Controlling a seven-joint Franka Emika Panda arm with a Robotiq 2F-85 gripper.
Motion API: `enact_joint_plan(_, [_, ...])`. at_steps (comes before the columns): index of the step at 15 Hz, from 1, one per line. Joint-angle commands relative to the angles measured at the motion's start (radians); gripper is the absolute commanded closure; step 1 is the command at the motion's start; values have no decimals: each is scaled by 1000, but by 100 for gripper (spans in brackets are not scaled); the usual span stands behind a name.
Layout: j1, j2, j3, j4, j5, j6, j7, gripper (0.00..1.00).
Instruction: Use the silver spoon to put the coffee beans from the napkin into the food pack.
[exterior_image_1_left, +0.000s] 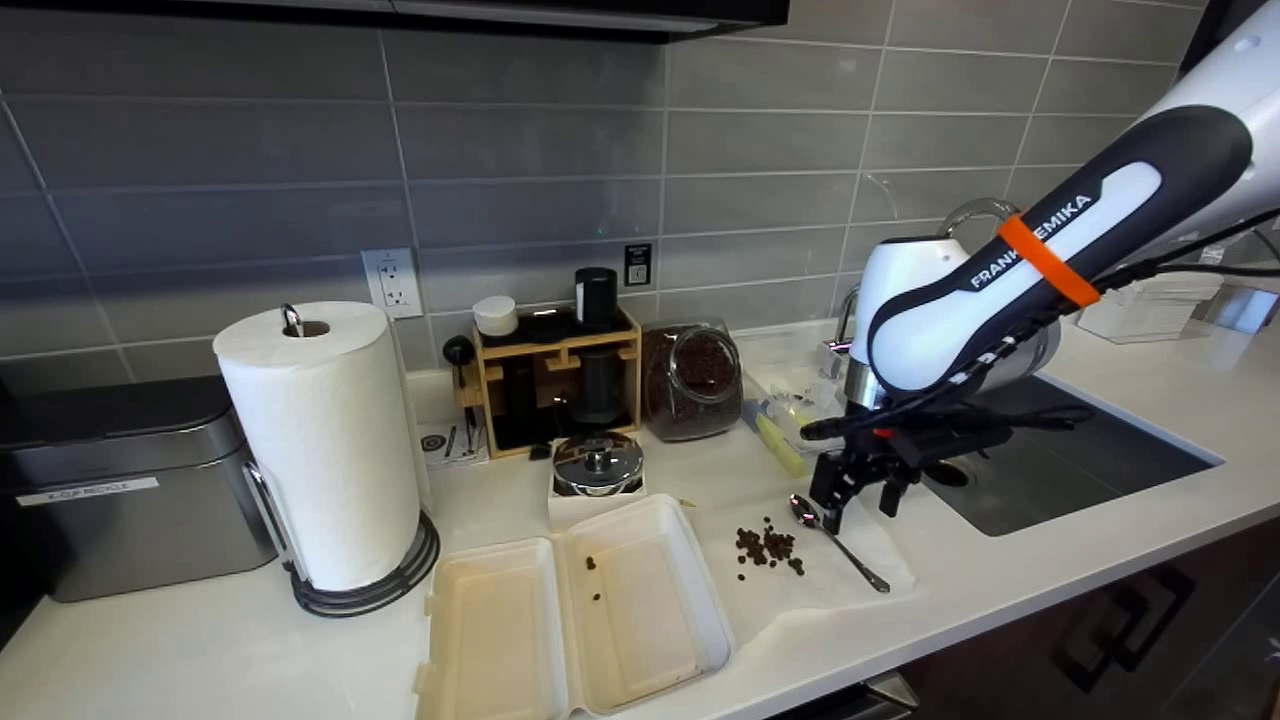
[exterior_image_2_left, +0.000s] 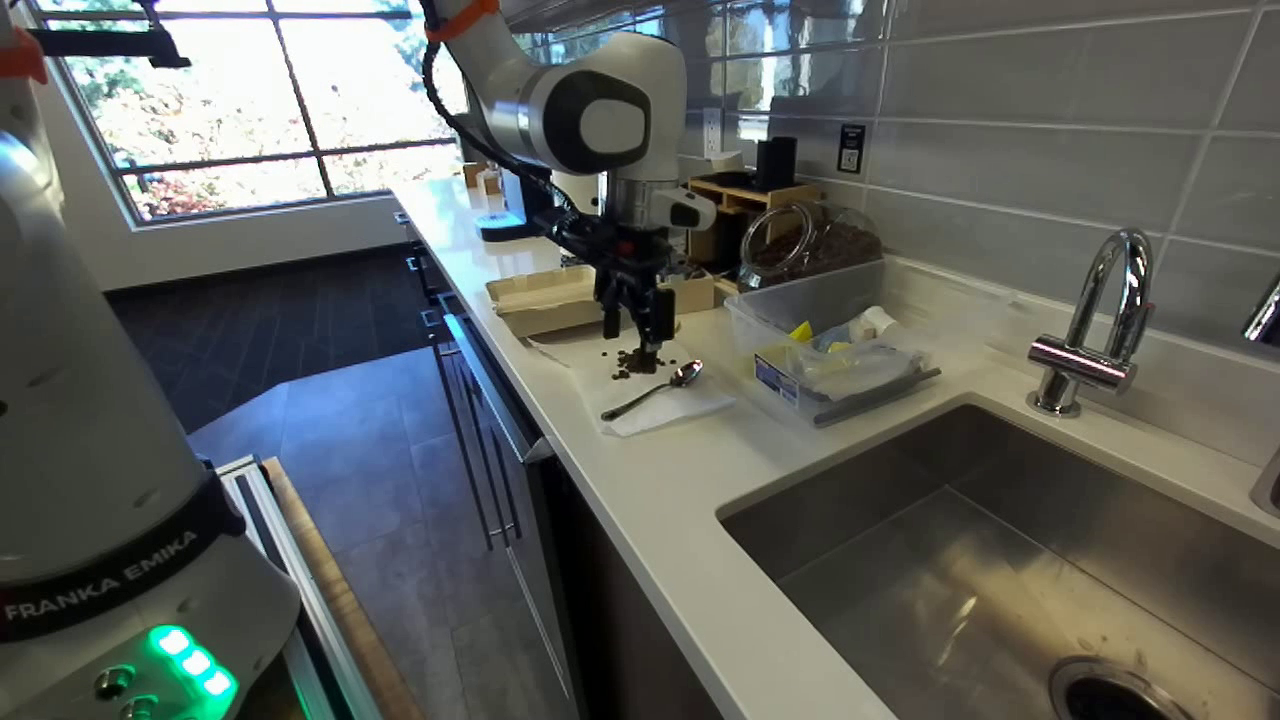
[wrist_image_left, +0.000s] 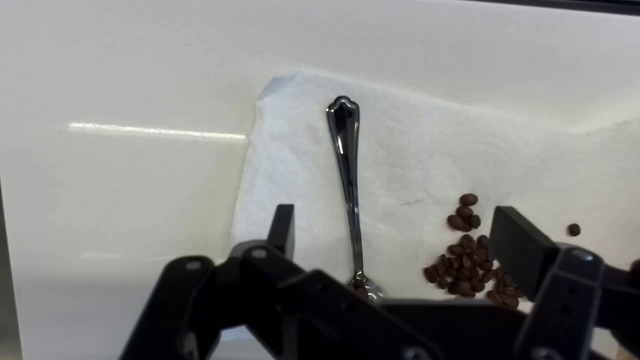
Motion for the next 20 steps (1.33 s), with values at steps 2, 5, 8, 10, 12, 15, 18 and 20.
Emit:
enact_joint_plan(2, [-8, 95, -11, 45, 27, 75, 20, 0])
enact_joint_plan(5, [-18, 131, -15, 62, 40, 108, 13, 7])
enact_joint_plan(8, [-20, 151, -16, 74, 37, 120, 17, 26])
enact_joint_plan(10, [-14, 159, -19, 77, 27, 118, 25, 28])
enact_joint_plan(12, [-13, 160, -16, 77, 28, 117, 21, 29])
enact_joint_plan(15, [-7, 161, -17, 76, 14, 113, 16, 34])
enact_joint_plan(18, [-4, 161, -14, 75, 14, 116, 11, 40])
enact_joint_plan(20, [0, 162, -14, 75, 6, 115, 12, 44])
